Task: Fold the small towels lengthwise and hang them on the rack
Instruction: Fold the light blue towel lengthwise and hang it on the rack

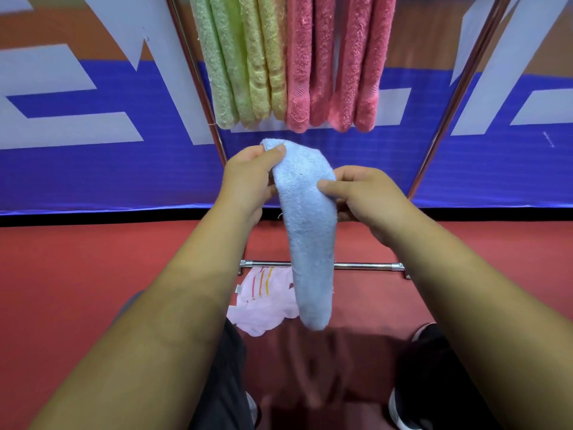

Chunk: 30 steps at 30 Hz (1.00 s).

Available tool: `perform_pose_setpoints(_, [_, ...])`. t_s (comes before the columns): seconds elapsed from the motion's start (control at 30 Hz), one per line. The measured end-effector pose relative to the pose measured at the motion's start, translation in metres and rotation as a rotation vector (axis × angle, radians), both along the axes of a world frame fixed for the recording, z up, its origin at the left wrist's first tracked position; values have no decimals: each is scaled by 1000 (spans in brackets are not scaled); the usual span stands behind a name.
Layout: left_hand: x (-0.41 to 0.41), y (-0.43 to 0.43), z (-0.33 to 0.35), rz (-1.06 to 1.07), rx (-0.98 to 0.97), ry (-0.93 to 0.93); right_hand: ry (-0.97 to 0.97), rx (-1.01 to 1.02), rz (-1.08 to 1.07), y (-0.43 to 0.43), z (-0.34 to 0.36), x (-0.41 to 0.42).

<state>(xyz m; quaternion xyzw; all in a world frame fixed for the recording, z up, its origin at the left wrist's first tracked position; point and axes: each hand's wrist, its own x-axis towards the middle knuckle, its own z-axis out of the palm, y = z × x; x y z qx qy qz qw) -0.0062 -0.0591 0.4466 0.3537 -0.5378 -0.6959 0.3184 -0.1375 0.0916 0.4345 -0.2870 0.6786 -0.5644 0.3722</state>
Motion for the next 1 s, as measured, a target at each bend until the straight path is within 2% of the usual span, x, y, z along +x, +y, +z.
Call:
perform_pose_setpoints(0.17, [-6,5,-7,-329,-59,-58,53,-75,-149,-3,0,-12])
perform_pose_setpoints(0.3, [-8,12,-17,-463,-39,-96,61,-83,-231,2,2,-24])
perform_pose_setpoints(0.53, [-12,24,-32,-469,-96,-237,90,-82,-378,10,6,-32])
perform_pose_setpoints(0.67, [-17,29,-32,-422,-207,-227,120,-91,-425,12,6,-35])
perform_pose_setpoints(0.77, [-19,32,-28,-455,-182,-188,135,-97,-434,11,6,-35])
perform_pose_setpoints(1.0, [-21,38,-25,-493,-114,-159,-90,-127,-449,7,3,-38])
